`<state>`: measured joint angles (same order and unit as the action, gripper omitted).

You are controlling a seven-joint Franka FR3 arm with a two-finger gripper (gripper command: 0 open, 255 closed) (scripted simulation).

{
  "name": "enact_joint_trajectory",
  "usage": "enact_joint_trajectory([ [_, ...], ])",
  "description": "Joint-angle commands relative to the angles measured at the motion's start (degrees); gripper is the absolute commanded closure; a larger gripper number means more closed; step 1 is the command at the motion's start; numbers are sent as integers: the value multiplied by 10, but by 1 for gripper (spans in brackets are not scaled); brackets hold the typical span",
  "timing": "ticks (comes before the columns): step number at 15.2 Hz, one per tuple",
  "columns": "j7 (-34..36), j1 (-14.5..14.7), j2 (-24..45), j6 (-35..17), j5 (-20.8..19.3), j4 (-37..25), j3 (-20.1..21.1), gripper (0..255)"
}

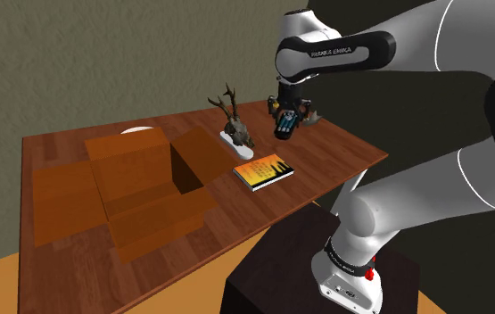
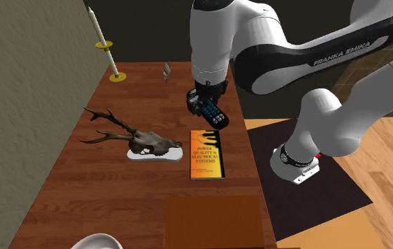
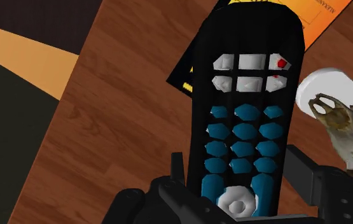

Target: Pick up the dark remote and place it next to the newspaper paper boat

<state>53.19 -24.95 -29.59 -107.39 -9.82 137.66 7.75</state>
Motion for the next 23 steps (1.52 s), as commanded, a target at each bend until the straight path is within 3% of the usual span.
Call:
enact_joint_trajectory([
  [1, -29, -14, 2, -12, -13, 3, -23, 255],
  [13, -186, -84, 73, -68, -69, -48, -151, 255],
  [23, -324, -126, 193, -107, -61, -162, -245, 255],
])
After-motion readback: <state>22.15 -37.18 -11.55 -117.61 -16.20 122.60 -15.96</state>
